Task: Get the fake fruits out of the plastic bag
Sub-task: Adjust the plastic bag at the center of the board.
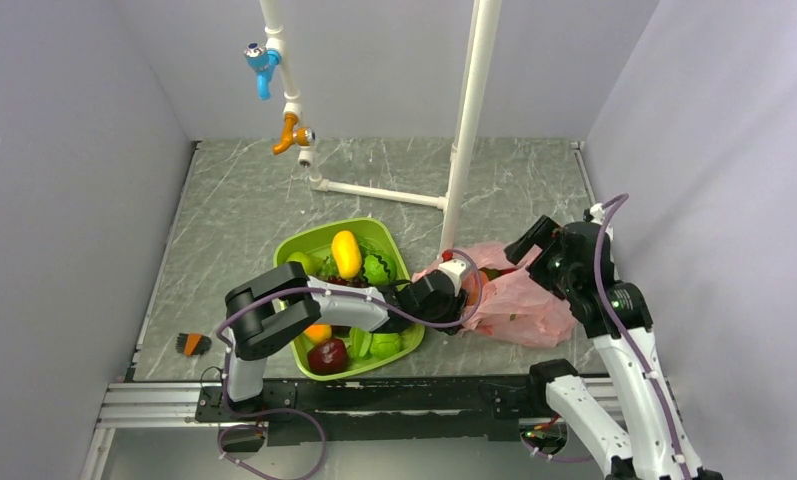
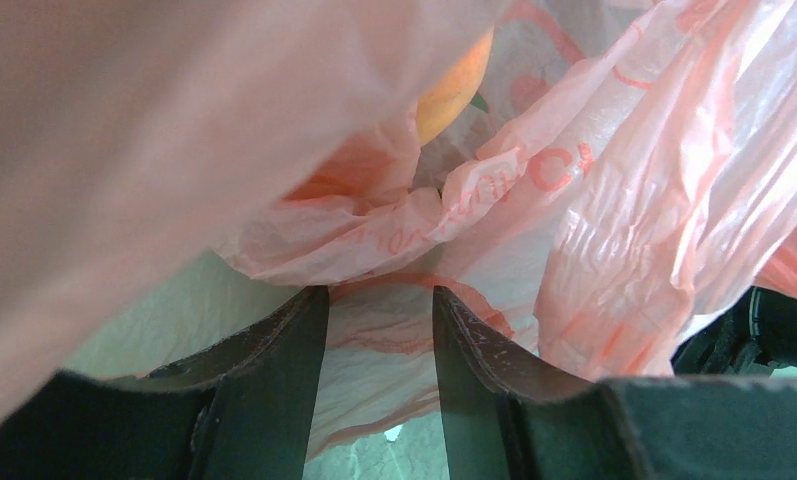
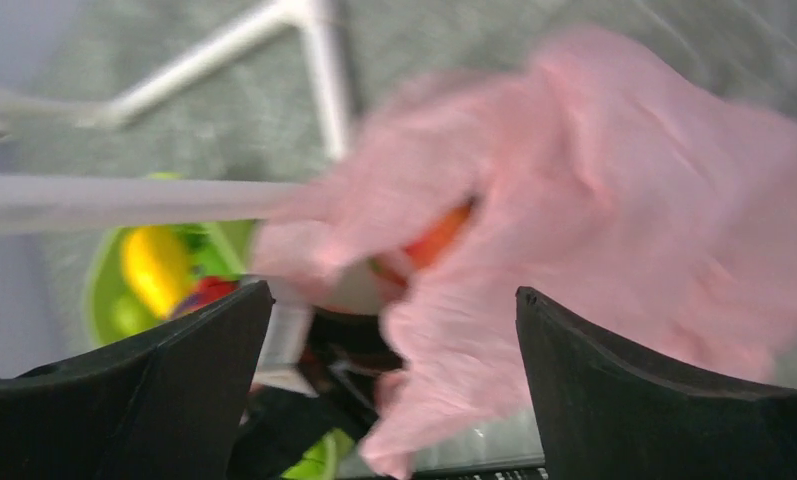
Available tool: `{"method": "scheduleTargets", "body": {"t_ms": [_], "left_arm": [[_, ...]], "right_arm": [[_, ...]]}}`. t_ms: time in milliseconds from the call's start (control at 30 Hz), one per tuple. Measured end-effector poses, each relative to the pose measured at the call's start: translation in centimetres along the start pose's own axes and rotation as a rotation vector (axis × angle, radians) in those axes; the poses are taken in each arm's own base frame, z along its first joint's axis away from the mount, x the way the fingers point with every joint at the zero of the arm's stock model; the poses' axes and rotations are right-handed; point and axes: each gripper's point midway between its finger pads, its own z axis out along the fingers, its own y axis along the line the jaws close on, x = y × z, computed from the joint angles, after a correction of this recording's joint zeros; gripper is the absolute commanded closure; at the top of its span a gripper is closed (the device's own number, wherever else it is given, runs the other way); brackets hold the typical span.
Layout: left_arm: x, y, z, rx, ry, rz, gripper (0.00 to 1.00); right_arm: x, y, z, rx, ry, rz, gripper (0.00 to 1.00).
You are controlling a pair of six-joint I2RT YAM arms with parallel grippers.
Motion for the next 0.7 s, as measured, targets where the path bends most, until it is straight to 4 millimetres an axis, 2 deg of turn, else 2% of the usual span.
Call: {"method": "scheduleTargets", "body": {"t_ms": [100, 167, 400, 467, 533, 633, 700], "left_arm": [[-0.1, -0.1, 0.0, 0.006, -0.003, 0.0, 0.51], [-0.3, -0.2, 0.0, 0.013, -0.008, -0.002, 0.51], [-0.6, -0.2, 0.0, 0.03, -0.006, -0.011, 0.51], [-0.6, -0.2, 0.0, 0.033, -0.005, -0.012, 0.51], [-0.7, -0.1, 0.0, 0.036, -0.008, -0.015, 0.51], [-0.6, 0.1, 0.1, 0.041, -0.014, -0.026, 0.51], [-0.3, 0.5, 0.1, 0.039, -0.013, -0.038, 0.51]], "right_arm": [[2.1, -4.1, -0.1, 0.207, 0.07, 0.05, 0.0], [3.3, -5.9, -0.5, 0.29, 0.1, 0.061, 0.0], [6.1, -8.5, 0.9, 0.403, 0.184, 0.082, 0.02], [6.5, -9.0, 1.4, 0.433, 0.196, 0.093, 0.08], [7.4, -10.2, 1.7, 0.477, 0.198, 0.114, 0.13], [8.9, -12.5, 1.0, 0.559, 0.184, 0.171, 0.25], [9.0, -13.5, 0.2, 0.605, 0.154, 0.205, 0.32]]}}
